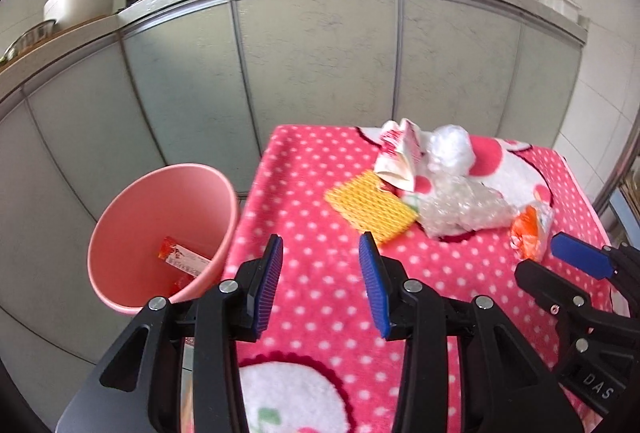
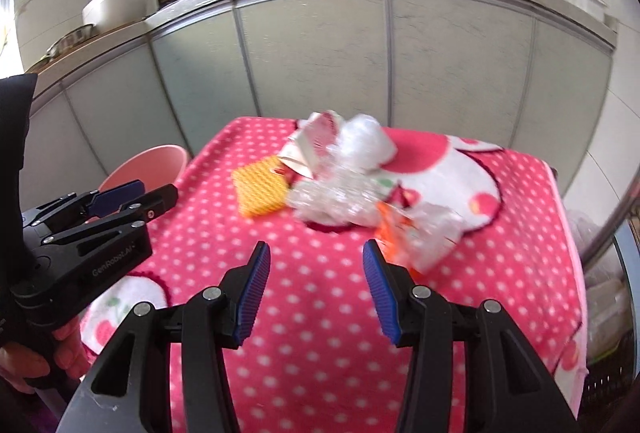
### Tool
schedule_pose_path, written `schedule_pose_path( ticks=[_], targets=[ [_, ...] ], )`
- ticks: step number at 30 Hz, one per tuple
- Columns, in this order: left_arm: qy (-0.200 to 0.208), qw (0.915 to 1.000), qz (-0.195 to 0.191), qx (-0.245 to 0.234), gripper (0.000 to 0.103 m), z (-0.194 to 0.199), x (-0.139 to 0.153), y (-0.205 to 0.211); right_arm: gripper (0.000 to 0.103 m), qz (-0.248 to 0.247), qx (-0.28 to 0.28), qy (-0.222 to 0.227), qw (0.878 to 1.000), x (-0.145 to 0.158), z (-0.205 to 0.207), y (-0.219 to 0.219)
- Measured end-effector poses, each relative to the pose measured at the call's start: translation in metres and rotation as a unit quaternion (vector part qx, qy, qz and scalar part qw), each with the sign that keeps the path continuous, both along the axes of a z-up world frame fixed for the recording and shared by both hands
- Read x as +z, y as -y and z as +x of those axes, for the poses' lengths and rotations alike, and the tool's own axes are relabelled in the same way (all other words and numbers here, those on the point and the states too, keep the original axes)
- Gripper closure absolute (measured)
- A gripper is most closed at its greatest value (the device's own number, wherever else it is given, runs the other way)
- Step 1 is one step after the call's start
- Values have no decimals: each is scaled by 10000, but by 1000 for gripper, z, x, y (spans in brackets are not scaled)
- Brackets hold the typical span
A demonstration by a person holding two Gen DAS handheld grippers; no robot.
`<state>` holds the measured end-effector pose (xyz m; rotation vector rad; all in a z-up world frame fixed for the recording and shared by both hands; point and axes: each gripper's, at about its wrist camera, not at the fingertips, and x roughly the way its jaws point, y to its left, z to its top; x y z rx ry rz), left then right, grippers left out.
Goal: Collect trash
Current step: 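Move both tools back over the table toward the remaining trash, then close the left tool on the yellow sponge while the right tool closes on the orange wrapper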
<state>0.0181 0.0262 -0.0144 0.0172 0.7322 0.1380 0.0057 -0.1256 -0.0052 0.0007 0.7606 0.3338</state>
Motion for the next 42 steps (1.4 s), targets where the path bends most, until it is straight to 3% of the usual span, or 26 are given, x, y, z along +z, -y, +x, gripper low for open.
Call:
schedule_pose_path(
  ticks=[12,24,30,36,39,41,42],
  targets=[
    [-365,9988,-88,-325,63,12,-23,18,55,47,-457,-334,9984,-29,3,43],
    [-699,9898,-1182,-382,63,44,-25,-7,55,407,-557,-571,9960,-34,16,54],
    [-987,9845,-1446,84,56,95,-32,-8,55,297,-679,-589,9955,-29,22,51],
    [-1478,9761,-1490,558,56,127,-54,-4,54,182,-824,-542,9950,-22,37,48],
    [-1379,9784,-1400,646,56,129,-60,-1,54,177,-846,-611,9944,-24,44,47],
    [-1273,9808,-1337,622,63,126,-61,-1,54,201,-855,-637,9941,-25,48,47],
    [-1227,9815,-1337,610,81,125,-60,-1,54,217,-854,-649,9940,-26,50,47]
  ],
)
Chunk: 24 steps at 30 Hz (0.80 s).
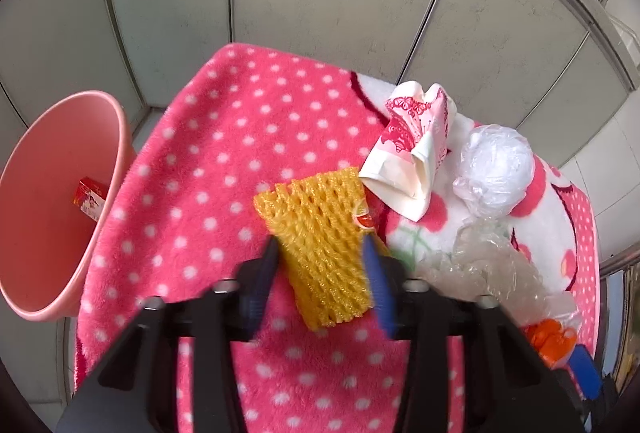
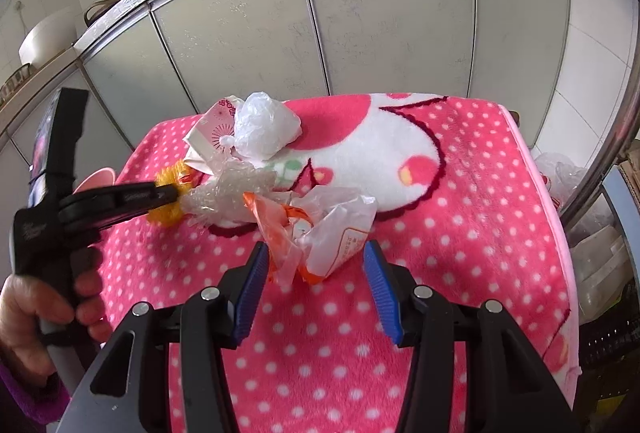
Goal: Collect trash
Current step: 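Close the left tool on the yellow sponge while the right tool closes on the orange wrapper, then carry the yellow sponge in the left tool while the right tool carries the orange wrapper to the bucket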
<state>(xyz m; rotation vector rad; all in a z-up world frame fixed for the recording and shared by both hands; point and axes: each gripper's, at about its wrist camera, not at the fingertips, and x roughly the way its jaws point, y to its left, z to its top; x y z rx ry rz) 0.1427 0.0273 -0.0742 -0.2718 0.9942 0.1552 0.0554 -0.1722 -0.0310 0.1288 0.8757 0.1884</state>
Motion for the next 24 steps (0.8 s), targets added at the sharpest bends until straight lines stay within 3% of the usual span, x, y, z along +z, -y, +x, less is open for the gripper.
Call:
schedule_pose_path(
  ticks=[1,3,12,15,16,17,24],
  targets=[
    [50,9999,-23,-84,89,-2,2,0,54,27,5,-16,10000,-1,1,0],
    [137,9998,-53,-168,92,-7,7,-2,54,92,27,-66,9999,-2,4,-1],
    [547,9973,10,-497,93,-50,27,-8,56,42,178,-44,9998,-6,3,-7],
    [584,9968,-9,-547,93,-60,31,-11,65,63,163,-53,9998,-8,2,-4],
    [602,9966,0,-564,93,-61,32,-12,77,82,144,-30,9999,-8,1,-2],
    [629,9963,27,-583,93,-64,34,-12,82,94,136,-28,9999,-8,1,-1],
    [876,9930,243,-754,93,-84,43,-6,88,-191,-8,199,9996,4,-11,1]
  ],
)
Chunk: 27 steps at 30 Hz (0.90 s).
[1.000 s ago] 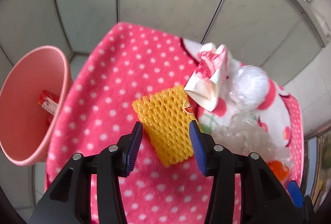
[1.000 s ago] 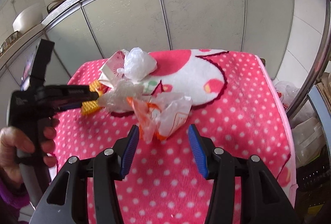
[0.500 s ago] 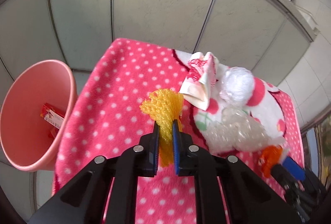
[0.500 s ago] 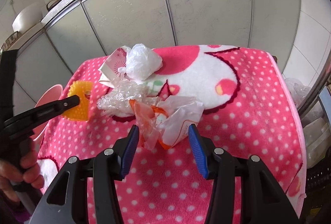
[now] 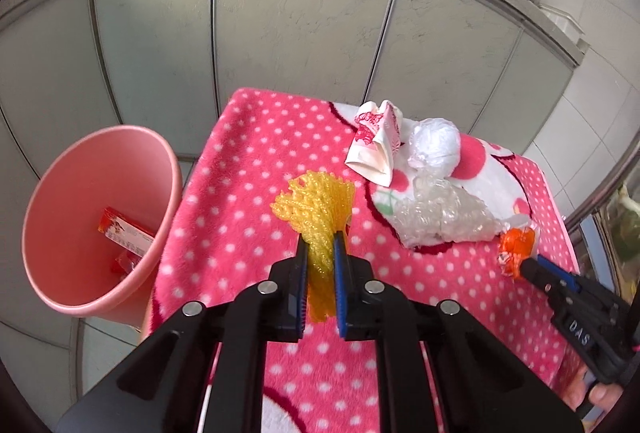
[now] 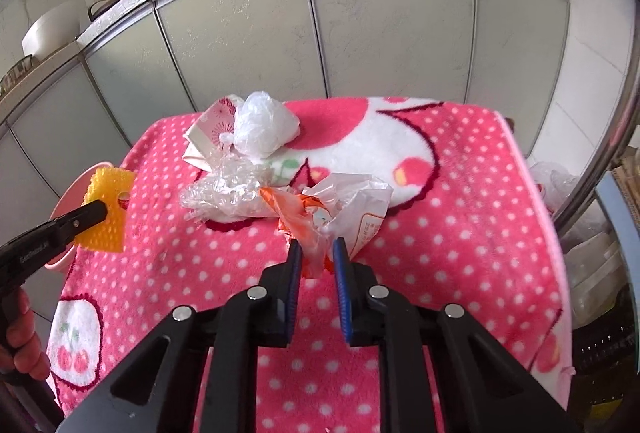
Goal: Collect trash
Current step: 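Carry the yellow sponge in the left tool while the right tool carries the orange wrapper to the bucket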
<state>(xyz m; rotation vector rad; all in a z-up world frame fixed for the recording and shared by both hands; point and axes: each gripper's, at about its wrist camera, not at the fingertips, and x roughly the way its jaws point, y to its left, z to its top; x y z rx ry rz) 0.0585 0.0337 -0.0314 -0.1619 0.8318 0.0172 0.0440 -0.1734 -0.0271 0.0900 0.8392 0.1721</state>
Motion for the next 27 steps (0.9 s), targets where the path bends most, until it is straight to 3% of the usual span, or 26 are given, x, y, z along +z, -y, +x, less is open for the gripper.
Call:
schedule_pose_path(
  ticks=[11,27],
  targets=[
    [421,9983,318,-236,93,-29,16,12,89,-594,-176,783,9950,36,-26,-9],
    [843,9958,363,29,93,-50,37,-14,89,-863,292,1093,9898,62,-28,-56]
  ],
)
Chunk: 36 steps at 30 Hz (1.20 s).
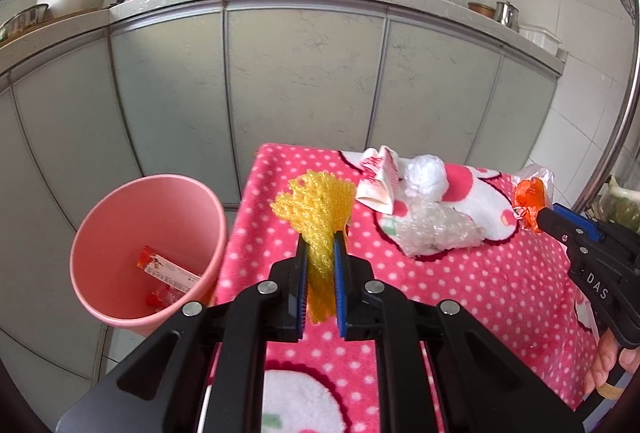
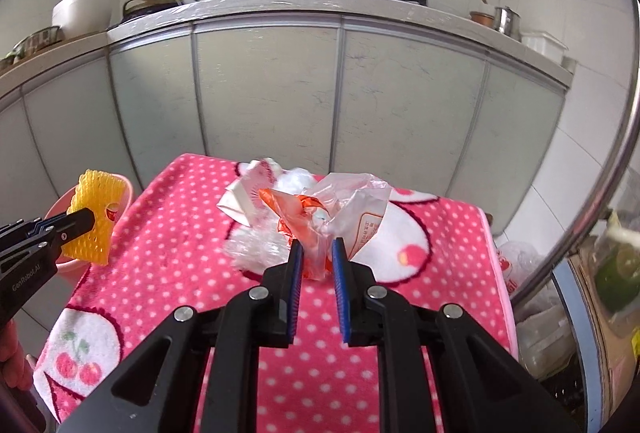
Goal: Collect trash
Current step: 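Carry the yellow sponge in the left tool while the right tool carries the orange wrapper to the bucket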
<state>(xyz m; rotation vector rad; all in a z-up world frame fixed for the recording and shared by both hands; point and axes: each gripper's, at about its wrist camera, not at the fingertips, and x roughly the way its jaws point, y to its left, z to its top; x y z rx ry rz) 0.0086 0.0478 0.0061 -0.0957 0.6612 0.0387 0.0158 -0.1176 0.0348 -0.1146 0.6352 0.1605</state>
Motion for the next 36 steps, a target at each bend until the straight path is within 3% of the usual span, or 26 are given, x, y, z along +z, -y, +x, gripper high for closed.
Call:
schedule_pose_path(
  ticks=[14,26,29,36],
  targets=[
    [156,9978,-185,611,93,-10,1,-59,88,-377,897,154,9951,11,14,-93],
    [102,9919,-393,1207,93,-13,-13,-114,88,-588,1665,10,9843,-3,27,-176],
    [81,9902,-403,1332,93,-11,-18,-125,88,-445,1880,-208,9809,-10,34,-195],
    [12,9858,-347,1642,93,-3,-33,-151,88,417,2438,-1009,9637,-27,62,-228]
  ],
)
